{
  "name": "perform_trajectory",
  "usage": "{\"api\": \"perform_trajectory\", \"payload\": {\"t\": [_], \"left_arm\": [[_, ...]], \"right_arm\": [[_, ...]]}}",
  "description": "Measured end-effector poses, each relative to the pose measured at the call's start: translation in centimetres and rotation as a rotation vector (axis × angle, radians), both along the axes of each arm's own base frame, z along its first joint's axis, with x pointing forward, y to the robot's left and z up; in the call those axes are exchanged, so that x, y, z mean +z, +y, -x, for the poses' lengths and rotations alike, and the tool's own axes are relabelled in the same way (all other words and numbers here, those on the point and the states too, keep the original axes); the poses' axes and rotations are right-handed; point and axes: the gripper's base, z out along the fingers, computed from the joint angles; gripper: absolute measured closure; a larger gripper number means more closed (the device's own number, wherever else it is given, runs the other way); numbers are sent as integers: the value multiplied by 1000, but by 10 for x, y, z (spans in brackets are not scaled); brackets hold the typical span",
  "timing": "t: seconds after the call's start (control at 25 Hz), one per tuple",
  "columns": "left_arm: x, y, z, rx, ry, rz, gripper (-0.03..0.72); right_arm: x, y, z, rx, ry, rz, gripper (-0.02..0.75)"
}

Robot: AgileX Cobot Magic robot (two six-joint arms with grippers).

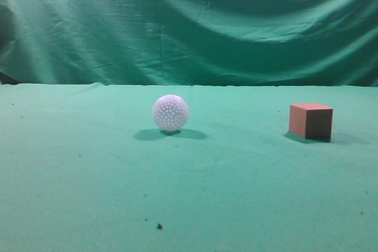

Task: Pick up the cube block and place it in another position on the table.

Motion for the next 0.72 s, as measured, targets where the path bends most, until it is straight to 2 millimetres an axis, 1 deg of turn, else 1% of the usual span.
{"api": "perform_trajectory", "payload": {"t": [0.72], "left_arm": [[0, 0, 0, 0, 0, 0, 426]], "right_arm": [[0, 0, 0, 0, 0, 0, 738]]}}
